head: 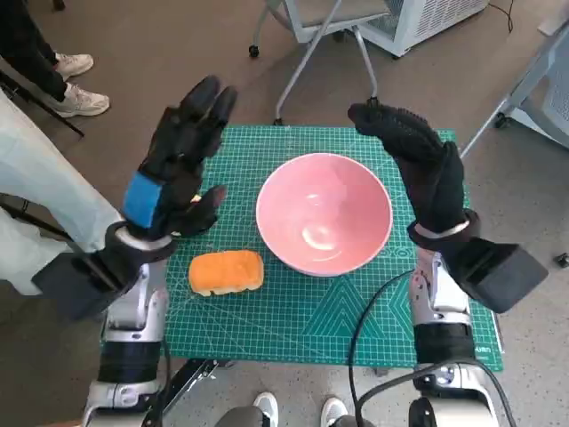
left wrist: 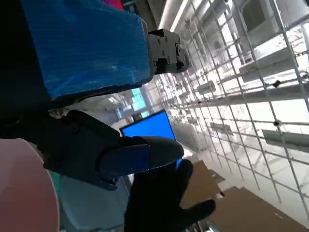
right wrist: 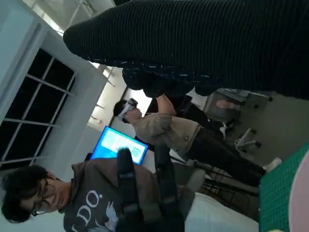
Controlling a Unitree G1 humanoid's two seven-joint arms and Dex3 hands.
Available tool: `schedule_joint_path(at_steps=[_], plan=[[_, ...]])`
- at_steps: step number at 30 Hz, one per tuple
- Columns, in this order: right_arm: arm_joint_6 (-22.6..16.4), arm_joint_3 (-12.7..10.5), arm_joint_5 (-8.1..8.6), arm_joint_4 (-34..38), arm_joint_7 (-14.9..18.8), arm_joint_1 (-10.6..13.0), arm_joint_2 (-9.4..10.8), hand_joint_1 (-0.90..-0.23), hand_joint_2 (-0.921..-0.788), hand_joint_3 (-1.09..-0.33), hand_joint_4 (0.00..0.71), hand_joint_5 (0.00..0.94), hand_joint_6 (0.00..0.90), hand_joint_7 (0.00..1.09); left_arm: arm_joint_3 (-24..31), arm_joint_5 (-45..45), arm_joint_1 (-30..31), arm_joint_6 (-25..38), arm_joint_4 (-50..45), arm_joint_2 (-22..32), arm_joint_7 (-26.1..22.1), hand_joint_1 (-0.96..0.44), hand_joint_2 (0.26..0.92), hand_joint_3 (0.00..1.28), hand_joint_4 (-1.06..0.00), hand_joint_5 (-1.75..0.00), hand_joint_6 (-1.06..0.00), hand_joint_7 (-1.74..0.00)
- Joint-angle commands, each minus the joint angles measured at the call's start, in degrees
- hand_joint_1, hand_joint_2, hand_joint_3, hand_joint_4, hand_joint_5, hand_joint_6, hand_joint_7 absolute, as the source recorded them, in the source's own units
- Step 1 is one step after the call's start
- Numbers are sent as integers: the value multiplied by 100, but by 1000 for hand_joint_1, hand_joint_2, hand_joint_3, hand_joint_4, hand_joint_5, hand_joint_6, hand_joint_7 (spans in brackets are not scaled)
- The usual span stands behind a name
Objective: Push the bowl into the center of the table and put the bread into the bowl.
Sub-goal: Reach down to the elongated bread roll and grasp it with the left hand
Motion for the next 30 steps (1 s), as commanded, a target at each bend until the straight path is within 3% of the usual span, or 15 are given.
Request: schedule_joint_path(at_steps=[1,7,9,11,13,16,19,24,30], plan=[[127,51,-50,-39,-88,185,-34,-692,-921,-730,183,3,91,504,-1,-71,-105,122,-70,21,-96,-700,921,485,-117,0,1,-336],[146,74,-72,-106,-163,233,-45,-690,-921,-729,183,2,90,504,43,85,-70,109,-210,187,-131,-701,921,477,-117,0,1,-337],[156,85,-79,-141,-192,247,-42,-690,-921,-729,182,2,89,503,47,291,-19,14,-298,362,-155,-711,921,397,-118,-1,1,-341],[172,99,-85,-185,-224,262,-41,-689,-921,-730,182,2,88,503,13,742,51,-78,-443,674,-163,-654,873,265,-124,-3,1,-366],[193,108,-78,-223,-246,278,-41,-689,-921,-731,182,1,87,503,-34,1479,166,24,-764,1147,-139,-533,784,151,-145,-9,1,-442],[244,117,-45,-286,-255,300,-47,-687,-921,-732,181,1,86,504,-79,2617,525,1389,-1960,2024,-373,-233,687,52,-188,-10,-112,-386],[262,122,-41,-331,-269,321,-44,-686,-921,-733,180,0,84,505,-99,2825,755,2609,-2742,2294,-646,-29,666,21,-187,-4,-220,-227],[277,110,-5,-346,-270,332,-38,-685,-921,-735,179,0,82,507,-168,3240,1109,3666,-3559,2404,-740,72,666,9,-171,-1,-279,-102],[283,91,34,-282,-261,295,-23,-677,-921,-738,178,0,79,511,-427,3773,1345,4601,-4226,2529,-954,62,669,7,-175,-3,-295,-60]])
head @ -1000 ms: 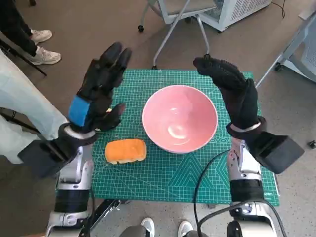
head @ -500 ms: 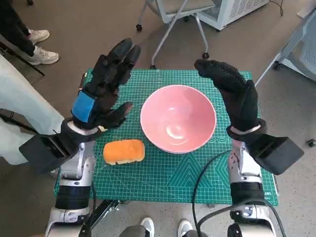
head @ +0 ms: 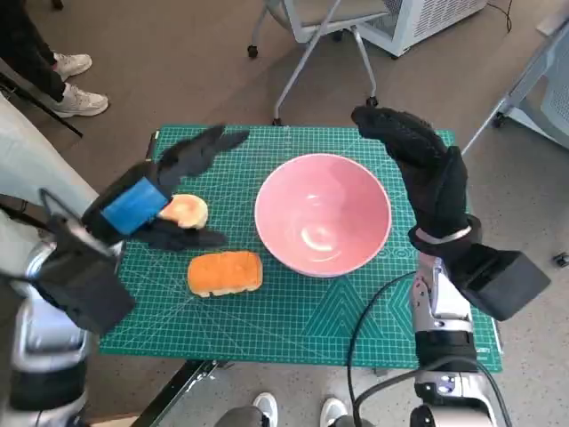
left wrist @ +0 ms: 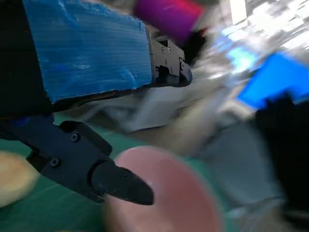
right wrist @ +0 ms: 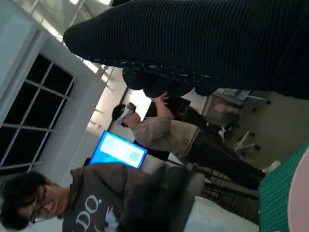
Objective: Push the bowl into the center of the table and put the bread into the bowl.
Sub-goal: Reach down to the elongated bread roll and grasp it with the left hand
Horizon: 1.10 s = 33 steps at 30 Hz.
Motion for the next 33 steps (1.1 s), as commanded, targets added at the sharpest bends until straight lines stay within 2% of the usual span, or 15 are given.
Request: schedule_joint_path(at_steps=[1,6,11,23,33], plan=[[203,2,42,89,-42,162,-9,-673,-921,-738,178,0,78,513,-412,748,415,1469,-1234,343,-396,58,671,7,-177,-3,-296,-55],[223,-11,74,139,-38,128,16,-661,-921,-740,177,0,75,516,-790,1035,459,2077,-1472,361,-555,44,674,7,-183,-4,-301,-43],[245,5,86,139,-53,115,48,-652,-921,-742,177,0,72,521,-1185,1295,463,2388,-1479,335,-570,22,676,6,-189,-4,-304,-33],[302,6,151,118,-26,118,65,-653,-921,-741,178,1,71,526,-1669,1324,369,2451,-926,164,-497,49,687,7,-194,-1,-307,-17],[338,5,173,44,-10,167,48,-655,-921,-741,178,1,69,529,-2222,1729,118,2635,-382,136,-490,21,694,8,-192,0,-313,-10]])
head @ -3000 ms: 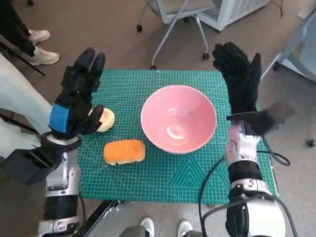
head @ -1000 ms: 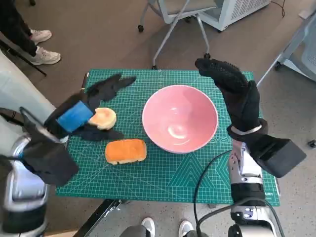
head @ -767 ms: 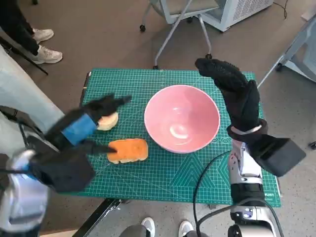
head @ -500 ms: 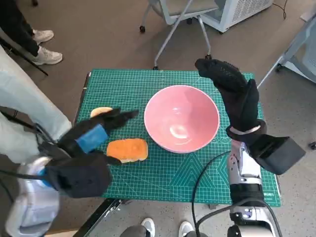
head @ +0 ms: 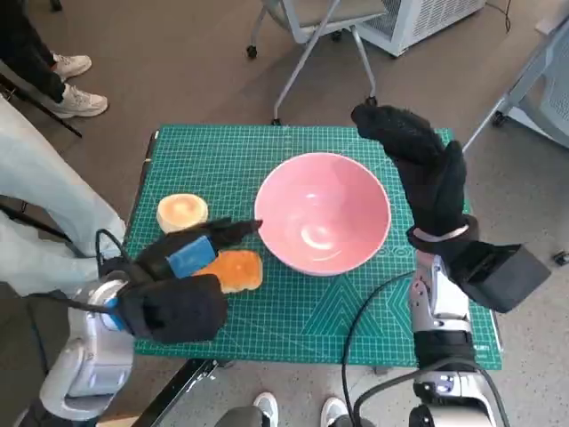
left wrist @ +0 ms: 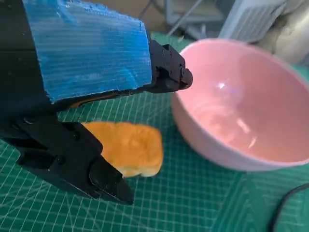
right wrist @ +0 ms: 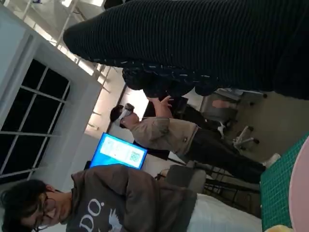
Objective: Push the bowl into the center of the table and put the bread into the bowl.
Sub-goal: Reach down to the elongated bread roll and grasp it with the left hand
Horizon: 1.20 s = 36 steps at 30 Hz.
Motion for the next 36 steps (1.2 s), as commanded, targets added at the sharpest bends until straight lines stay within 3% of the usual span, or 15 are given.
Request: schedule_joint_path(at_steps=[1,11,23,31,36], plan=[[109,4,44,-13,2,157,8,-655,-921,-741,178,1,69,529,-307,333,-173,144,255,-37,35,16,695,7,-192,0,-314,-10],[180,-14,83,-72,21,170,-13,-658,-921,-744,178,0,64,533,-808,911,-434,460,861,-155,1,-53,705,8,-202,-4,-330,-11],[250,-18,129,-138,27,193,-24,-669,-921,-729,177,0,57,543,-1022,1162,-595,577,1622,-333,97,-87,718,9,-305,-30,-385,-26],[233,-13,127,-138,25,184,-7,-666,-921,-728,177,0,55,548,-1030,1130,-550,510,1839,-393,197,-57,736,15,-476,-88,-493,-74],[213,-17,127,-90,27,152,1,-662,-921,-726,177,0,53,551,-1009,1083,-495,367,1806,-359,233,-33,755,20,-678,-203,-593,-129]])
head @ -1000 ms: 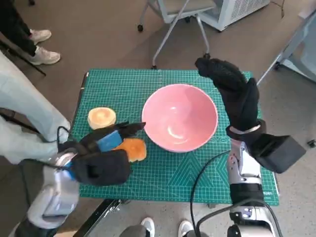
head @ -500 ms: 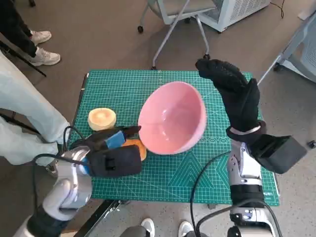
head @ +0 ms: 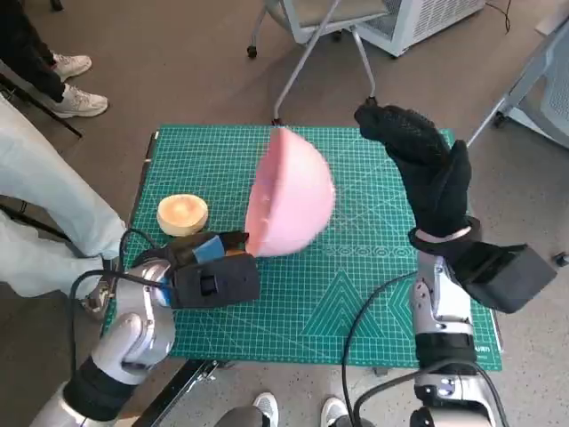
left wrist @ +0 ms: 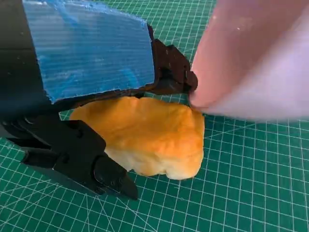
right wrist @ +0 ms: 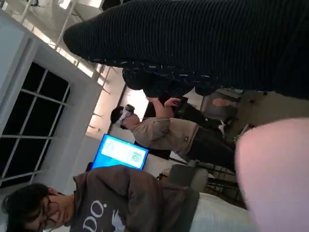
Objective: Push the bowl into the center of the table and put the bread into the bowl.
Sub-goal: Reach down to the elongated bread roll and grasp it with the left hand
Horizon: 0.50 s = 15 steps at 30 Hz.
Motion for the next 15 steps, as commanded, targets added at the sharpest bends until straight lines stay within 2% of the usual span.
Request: schedule_joint_path(at_steps=[1,2,4,6,9,12,15], plan=[[36,-5,27,79,27,80,15,-662,-921,-726,177,0,53,552,-13,-15,97,-159,39,18,-4,-21,763,16,-685,-360,-619,-166],[34,-7,35,92,35,71,18,-662,-921,-725,177,0,53,552,11,-45,114,-229,25,33,8,-17,767,15,-676,-440,-625,-187],[31,-9,48,116,49,55,23,-662,-921,-725,177,0,52,553,63,-106,149,-372,9,56,49,6,783,11,-647,-770,-620,-368],[26,-13,63,143,63,39,27,-662,-921,-724,177,0,52,554,136,-183,197,-566,7,76,128,189,849,10,-701,-956,-626,-533],[16,-16,89,172,85,24,33,-662,-921,-724,177,0,51,555,261,-303,282,-900,24,97,282,63,882,32,-767,-1074,-655,-873],[9,-8,104,176,91,22,39,-662,-921,-724,177,0,50,556,373,-405,361,-1235,53,117,421,21,888,37,-793,-1072,-680,-1010],[-5,-3,107,194,97,14,41,-662,-921,-724,177,0,49,557,464,-485,425,-1499,52,144,511,8,890,38,-796,-1062,-698,-1062]])
